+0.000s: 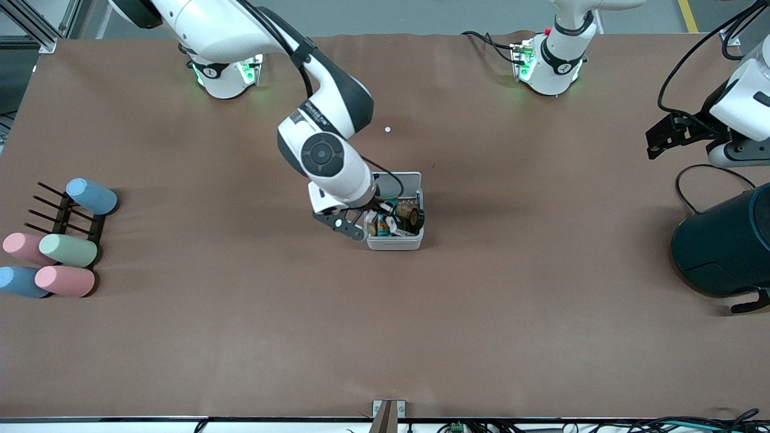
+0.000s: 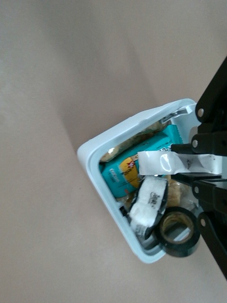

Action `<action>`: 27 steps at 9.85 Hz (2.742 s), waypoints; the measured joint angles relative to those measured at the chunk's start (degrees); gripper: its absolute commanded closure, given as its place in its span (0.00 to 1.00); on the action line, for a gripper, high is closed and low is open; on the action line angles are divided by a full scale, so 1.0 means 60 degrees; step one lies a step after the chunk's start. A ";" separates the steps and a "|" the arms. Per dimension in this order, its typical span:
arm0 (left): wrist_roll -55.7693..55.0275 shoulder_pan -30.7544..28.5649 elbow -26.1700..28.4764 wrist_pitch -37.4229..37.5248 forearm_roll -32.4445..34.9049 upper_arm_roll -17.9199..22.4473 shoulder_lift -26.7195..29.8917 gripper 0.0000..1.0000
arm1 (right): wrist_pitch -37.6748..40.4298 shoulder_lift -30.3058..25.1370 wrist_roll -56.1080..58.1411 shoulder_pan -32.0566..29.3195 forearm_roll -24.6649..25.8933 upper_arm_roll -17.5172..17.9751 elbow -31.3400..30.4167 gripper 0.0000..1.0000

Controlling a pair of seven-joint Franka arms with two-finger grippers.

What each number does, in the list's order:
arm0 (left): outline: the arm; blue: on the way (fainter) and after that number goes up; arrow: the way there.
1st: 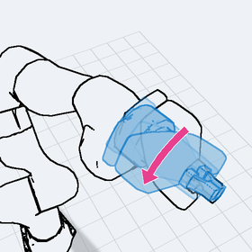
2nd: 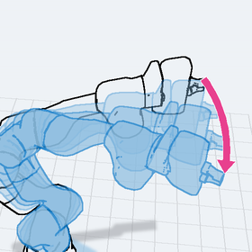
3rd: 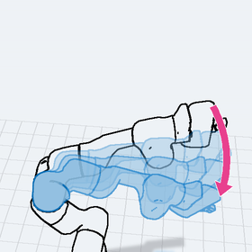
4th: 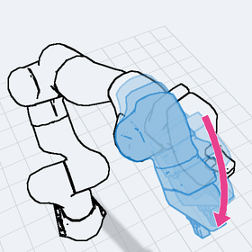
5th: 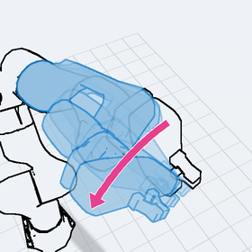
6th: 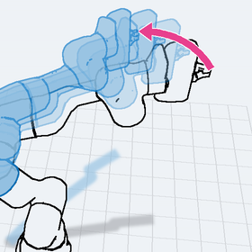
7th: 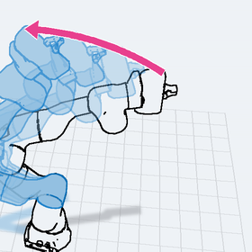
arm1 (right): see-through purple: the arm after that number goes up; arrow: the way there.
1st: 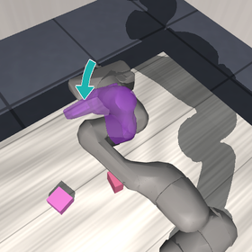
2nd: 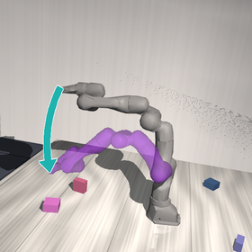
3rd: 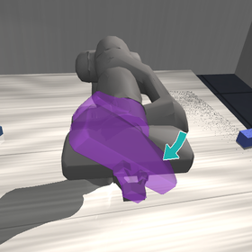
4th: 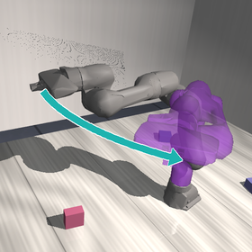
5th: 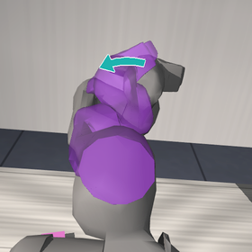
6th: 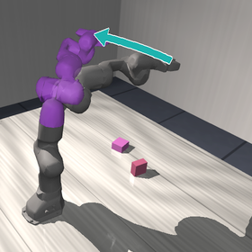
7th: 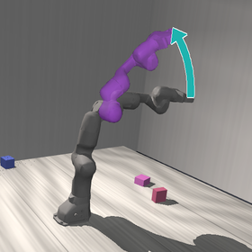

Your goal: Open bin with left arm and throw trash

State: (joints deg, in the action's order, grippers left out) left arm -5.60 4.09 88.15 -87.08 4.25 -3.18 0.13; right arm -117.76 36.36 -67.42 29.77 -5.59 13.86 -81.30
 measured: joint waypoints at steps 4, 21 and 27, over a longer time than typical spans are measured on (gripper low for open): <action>-0.0019 0.0028 -0.0180 -0.0086 -0.0528 -0.0048 -0.0179 0.00 | -0.0019 0.0044 0.0000 0.0049 0.0006 -0.0003 -0.0202 0.36; -0.0008 -0.0099 -0.0247 -0.0086 -0.0782 0.0020 -0.0186 0.00 | 0.7025 -0.3973 0.8733 -0.6268 0.0038 -0.0224 0.0342 0.10; -0.0003 -0.0374 -0.0258 -0.0086 -0.0782 0.0199 -0.0204 0.00 | 0.7406 -0.6269 1.0251 -0.6930 0.0129 -0.0064 -0.0572 0.01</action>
State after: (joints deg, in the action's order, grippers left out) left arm -5.62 1.84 86.61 -87.59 -0.44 -1.99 -1.09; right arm -73.32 -1.25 -5.92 -11.81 -4.82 13.48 -84.73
